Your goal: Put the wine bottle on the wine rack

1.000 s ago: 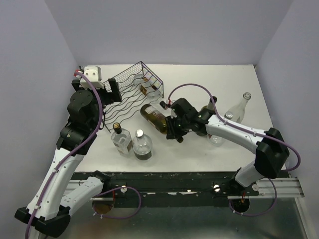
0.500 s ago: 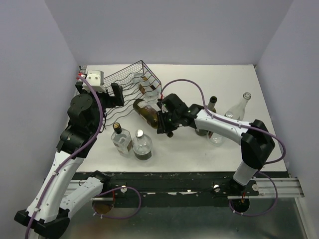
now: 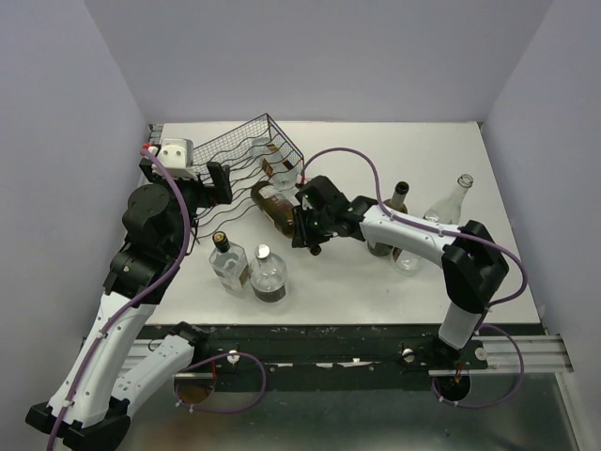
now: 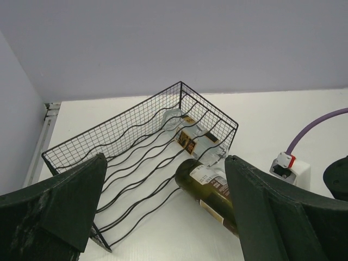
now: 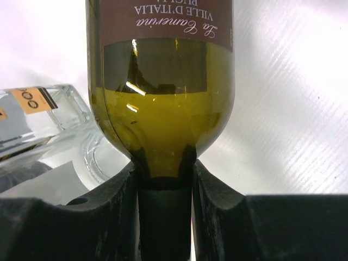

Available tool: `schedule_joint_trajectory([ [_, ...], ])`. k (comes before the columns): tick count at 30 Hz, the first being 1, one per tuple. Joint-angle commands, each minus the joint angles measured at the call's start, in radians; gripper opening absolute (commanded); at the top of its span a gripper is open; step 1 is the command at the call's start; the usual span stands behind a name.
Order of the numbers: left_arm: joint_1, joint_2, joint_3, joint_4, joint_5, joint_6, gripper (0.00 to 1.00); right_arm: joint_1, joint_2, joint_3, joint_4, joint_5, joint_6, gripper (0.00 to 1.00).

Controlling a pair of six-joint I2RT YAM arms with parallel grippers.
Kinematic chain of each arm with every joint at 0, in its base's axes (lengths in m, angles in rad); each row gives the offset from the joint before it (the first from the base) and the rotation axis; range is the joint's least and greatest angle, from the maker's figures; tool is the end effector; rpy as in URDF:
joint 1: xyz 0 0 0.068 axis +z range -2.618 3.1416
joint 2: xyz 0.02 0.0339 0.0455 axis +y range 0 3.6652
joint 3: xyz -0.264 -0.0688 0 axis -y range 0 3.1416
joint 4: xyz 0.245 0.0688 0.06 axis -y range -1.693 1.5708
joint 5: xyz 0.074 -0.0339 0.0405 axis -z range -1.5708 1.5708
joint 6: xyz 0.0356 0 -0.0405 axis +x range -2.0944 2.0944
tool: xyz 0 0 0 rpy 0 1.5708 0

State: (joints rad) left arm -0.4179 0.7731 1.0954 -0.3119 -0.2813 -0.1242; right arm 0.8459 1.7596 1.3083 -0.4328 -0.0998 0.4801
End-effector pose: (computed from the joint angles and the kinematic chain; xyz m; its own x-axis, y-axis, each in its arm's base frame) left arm 0.1435 -0.0529 0.4335 -0.0074 -0.1269 -0.9919 0.1363 0.9825 -0.1267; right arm 0.2530 0.2910 0.2353 -0.8182 -0.2306 -0.5267 -0.4610 0.8106 0.3612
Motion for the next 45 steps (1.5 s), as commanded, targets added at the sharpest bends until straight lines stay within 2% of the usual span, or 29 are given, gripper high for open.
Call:
schedule_joint_trajectory([
  [1,0.005,-0.014,-0.008,0.011,0.033,-0.005,0.99,0.005,0.018,0.062,0.19,0.032,-0.005,0.01],
  [6,0.005,-0.009,0.026,-0.03,0.117,-0.023,0.99,0.007,0.064,0.005,0.383,0.044,-0.021,0.01],
  [13,0.004,0.025,0.106,-0.098,0.169,-0.006,0.99,0.007,0.185,0.074,0.542,0.058,-0.012,0.01],
  [19,0.005,0.035,0.142,-0.124,0.205,-0.005,0.99,0.009,0.288,0.192,0.552,0.127,0.0,0.01],
  [27,0.005,0.049,0.124,-0.116,0.217,-0.014,0.99,0.007,0.405,0.309,0.582,0.12,0.002,0.01],
  [37,0.005,0.083,0.139,-0.124,0.225,-0.02,0.99,0.005,0.486,0.425,0.502,0.157,0.002,0.01],
  [41,0.005,0.121,0.191,-0.136,0.215,0.004,0.99,0.005,0.506,0.462,0.48,0.132,0.0,0.08],
  [45,0.005,0.16,0.233,-0.147,0.209,0.017,0.99,0.005,0.523,0.48,0.456,0.13,0.018,0.28],
])
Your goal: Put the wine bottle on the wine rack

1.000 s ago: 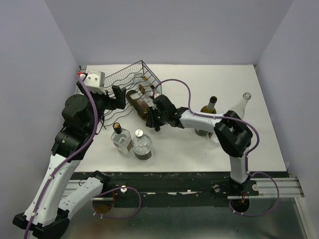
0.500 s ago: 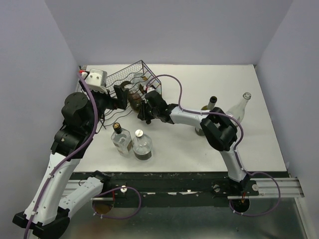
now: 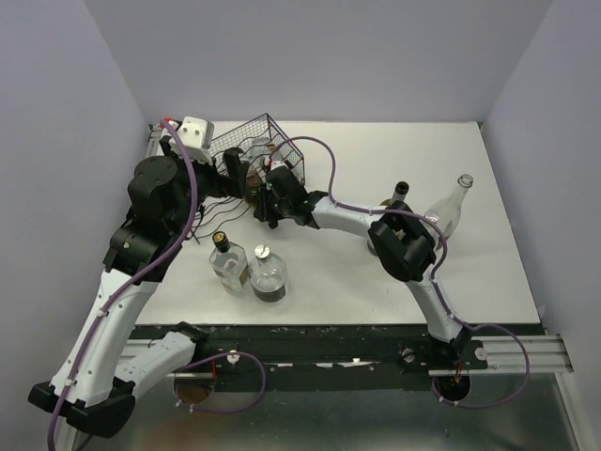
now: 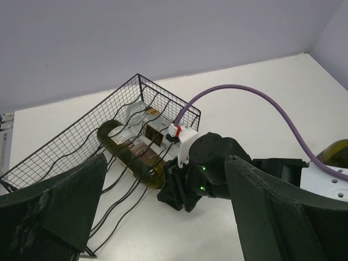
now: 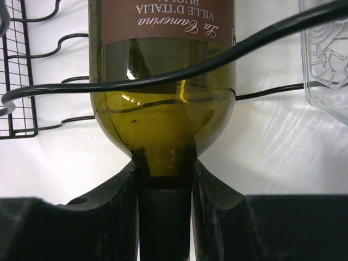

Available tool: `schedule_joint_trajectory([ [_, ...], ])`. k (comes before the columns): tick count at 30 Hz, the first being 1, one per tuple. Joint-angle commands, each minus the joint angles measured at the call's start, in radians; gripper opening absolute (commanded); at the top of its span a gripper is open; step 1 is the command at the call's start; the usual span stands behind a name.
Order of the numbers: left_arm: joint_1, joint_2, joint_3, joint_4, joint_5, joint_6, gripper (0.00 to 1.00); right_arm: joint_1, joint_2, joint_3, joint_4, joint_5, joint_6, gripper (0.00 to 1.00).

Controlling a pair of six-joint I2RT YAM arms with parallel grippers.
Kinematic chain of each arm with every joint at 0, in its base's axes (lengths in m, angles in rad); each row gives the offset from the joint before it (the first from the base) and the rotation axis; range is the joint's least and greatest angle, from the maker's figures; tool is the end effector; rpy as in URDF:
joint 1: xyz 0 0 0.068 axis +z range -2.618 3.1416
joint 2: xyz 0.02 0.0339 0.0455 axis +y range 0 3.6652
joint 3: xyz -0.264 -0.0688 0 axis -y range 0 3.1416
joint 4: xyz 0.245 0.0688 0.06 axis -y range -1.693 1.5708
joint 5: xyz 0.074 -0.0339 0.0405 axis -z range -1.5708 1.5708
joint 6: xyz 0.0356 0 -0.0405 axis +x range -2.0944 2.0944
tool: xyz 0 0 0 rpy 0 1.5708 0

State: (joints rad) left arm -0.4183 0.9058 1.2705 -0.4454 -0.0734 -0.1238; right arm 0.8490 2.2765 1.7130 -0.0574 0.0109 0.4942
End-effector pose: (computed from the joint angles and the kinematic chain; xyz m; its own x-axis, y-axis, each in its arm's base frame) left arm 0.1598 -0.0682 0.4559 -0.1149 -0.0837 -0.9898 0.3266 0.9379 -0.1172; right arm 0.3436 0.3897 0.1705 -0.6916 -0.0679 -0.7190 -0.4733 0.7946 0.3802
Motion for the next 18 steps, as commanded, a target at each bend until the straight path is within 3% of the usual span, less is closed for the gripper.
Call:
schedule_joint_trajectory([
  [1,0.006,0.031,0.064,-0.013,0.0,0.016,0.99,0.002,0.012,0.086,0.068,0.021,0.007,0.33],
  [7,0.006,0.045,0.07,-0.012,-0.016,0.027,0.99,0.002,-0.008,0.004,0.148,0.006,0.05,0.62],
  [18,0.006,0.03,0.059,-0.013,-0.02,0.033,0.99,0.001,-0.074,-0.053,0.129,0.04,0.053,0.79],
])
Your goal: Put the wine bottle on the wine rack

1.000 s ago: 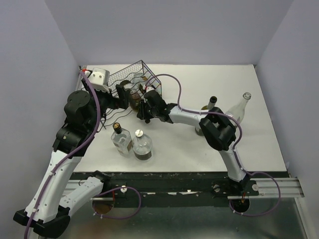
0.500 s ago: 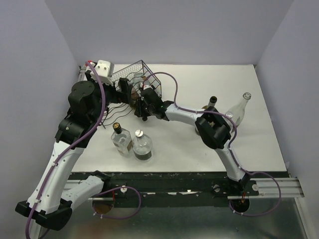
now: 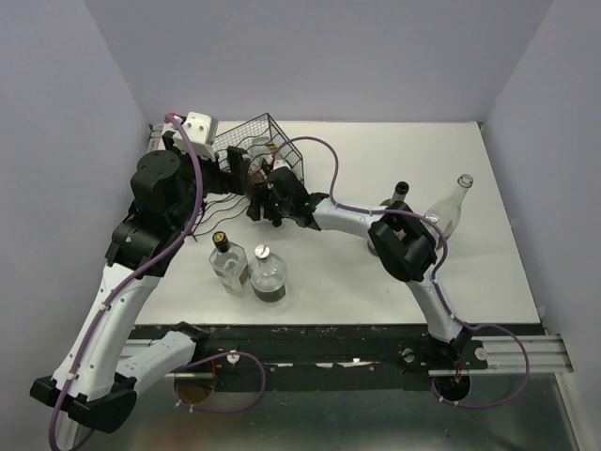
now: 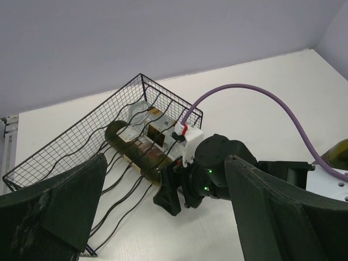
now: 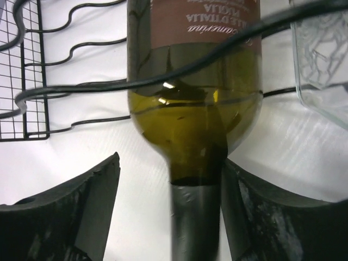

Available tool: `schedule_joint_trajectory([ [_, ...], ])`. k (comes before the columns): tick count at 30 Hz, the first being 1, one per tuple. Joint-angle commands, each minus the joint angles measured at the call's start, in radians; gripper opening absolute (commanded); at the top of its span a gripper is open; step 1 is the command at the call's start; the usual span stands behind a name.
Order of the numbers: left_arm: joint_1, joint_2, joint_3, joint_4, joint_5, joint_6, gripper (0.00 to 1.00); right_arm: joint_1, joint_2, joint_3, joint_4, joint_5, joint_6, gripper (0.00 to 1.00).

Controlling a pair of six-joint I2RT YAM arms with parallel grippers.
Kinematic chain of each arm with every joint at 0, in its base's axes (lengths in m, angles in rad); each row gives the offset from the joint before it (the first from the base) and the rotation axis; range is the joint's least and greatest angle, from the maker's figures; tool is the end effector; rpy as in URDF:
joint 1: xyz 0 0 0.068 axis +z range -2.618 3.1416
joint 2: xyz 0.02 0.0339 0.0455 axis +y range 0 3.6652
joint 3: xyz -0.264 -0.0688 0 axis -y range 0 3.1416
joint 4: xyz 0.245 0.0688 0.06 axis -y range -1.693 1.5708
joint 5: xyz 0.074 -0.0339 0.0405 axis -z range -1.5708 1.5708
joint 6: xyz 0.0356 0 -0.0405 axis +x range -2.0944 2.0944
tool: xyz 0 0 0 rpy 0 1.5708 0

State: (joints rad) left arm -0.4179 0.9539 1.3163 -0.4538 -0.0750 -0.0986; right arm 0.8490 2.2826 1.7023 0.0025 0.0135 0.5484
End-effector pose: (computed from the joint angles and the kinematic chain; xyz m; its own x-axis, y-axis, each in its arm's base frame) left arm 0.1694 -0.0723 0.4618 -0.1161 -0.0558 -0.9917 0.3267 0.9407 -0.0912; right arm 0.3453 0.3915 0.1694 -0.6953 -0.0010 -0.7187 -0.4460 0.7848 0.4304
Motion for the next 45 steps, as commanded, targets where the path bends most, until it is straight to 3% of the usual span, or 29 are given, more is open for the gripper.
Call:
schedule_joint_trajectory([
  [1,0.005,-0.02,0.011,-0.005,-0.016,0.01,0.99,0.001,-0.095,-0.052,0.071,0.036,-0.01,0.79],
  [9,0.005,-0.061,-0.038,0.021,-0.005,0.005,0.99,-0.001,-0.164,-0.035,0.004,-0.041,-0.064,0.79],
  [18,0.005,-0.11,-0.091,0.026,0.017,0.005,0.99,0.001,-0.297,-0.089,-0.09,0.017,-0.119,0.87],
  [26,0.005,-0.152,-0.147,0.066,-0.003,0.037,0.99,0.001,-0.575,-0.213,-0.212,0.013,-0.197,0.87],
  [32,0.005,-0.188,-0.173,0.087,0.003,0.05,0.99,-0.001,-0.728,-0.245,-0.302,-0.219,-0.321,0.87],
  [38,0.005,-0.254,-0.181,0.09,-0.1,0.03,0.99,0.034,-0.741,-0.233,-0.237,-0.475,-0.327,0.87],
  [45,0.005,-0.382,-0.178,0.106,-0.238,0.017,0.99,0.183,-0.678,-0.164,-0.248,-0.348,-0.467,0.87],
])
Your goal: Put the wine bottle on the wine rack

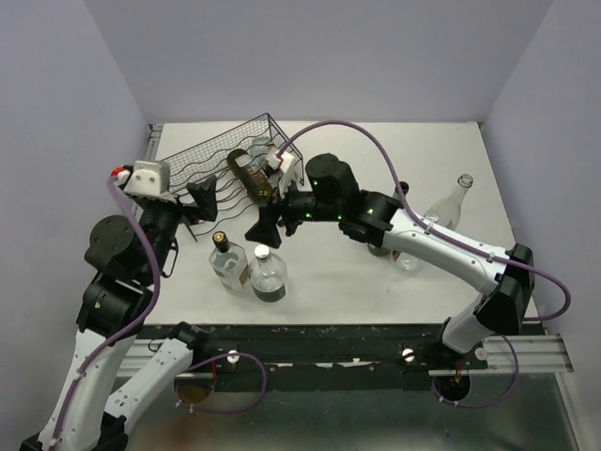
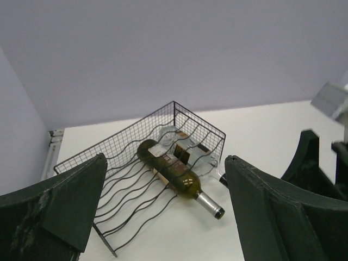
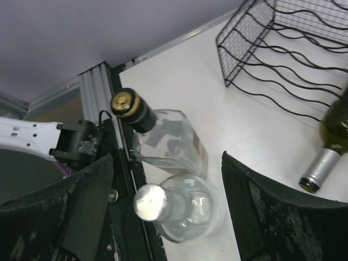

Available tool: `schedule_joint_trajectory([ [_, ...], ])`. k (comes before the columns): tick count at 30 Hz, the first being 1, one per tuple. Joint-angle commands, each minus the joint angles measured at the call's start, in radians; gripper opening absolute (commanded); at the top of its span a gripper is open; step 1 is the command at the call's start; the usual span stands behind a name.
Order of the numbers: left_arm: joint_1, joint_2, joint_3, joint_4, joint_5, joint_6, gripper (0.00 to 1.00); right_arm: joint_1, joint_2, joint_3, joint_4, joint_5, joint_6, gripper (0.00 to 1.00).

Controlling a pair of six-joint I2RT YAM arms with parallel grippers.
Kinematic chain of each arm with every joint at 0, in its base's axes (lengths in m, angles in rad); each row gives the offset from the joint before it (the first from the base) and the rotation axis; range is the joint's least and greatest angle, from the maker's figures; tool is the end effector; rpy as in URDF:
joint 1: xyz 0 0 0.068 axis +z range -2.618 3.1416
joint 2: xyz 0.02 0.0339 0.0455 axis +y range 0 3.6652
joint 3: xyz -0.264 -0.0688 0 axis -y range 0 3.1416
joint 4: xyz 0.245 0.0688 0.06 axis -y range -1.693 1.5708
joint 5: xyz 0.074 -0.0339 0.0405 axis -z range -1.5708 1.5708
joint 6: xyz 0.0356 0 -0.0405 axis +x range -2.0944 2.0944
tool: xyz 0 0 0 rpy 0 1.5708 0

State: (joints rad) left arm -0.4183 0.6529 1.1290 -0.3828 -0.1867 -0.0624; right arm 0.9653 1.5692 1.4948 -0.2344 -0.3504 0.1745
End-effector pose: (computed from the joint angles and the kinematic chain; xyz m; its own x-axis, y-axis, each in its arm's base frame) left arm 0.1023 -0.0383 0.4496 0.0706 -0.0984 -0.9926 0.2351 0.9687 -0.0793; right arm 0.2010 0.3118 0.3865 -0.3367 -0.2000 -0.9201 -0.9138 0.3050 0.2681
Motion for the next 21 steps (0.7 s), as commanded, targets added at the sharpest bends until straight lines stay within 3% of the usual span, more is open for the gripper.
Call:
schedule_joint_trajectory([
  [1,0.006,-0.093,0.014,0.025,-0.144,-0.025,0.99,0.079,0.043,0.044,0.001,0.021,-0.098,0.87],
  [14,0.006,-0.162,0.04,-0.041,-0.165,-0.034,0.99,0.168,0.189,0.111,0.11,0.14,-0.153,0.87],
  [21,0.006,-0.179,0.009,0.013,-0.103,-0.02,0.99,0.193,0.255,0.162,0.113,0.192,-0.153,0.78],
])
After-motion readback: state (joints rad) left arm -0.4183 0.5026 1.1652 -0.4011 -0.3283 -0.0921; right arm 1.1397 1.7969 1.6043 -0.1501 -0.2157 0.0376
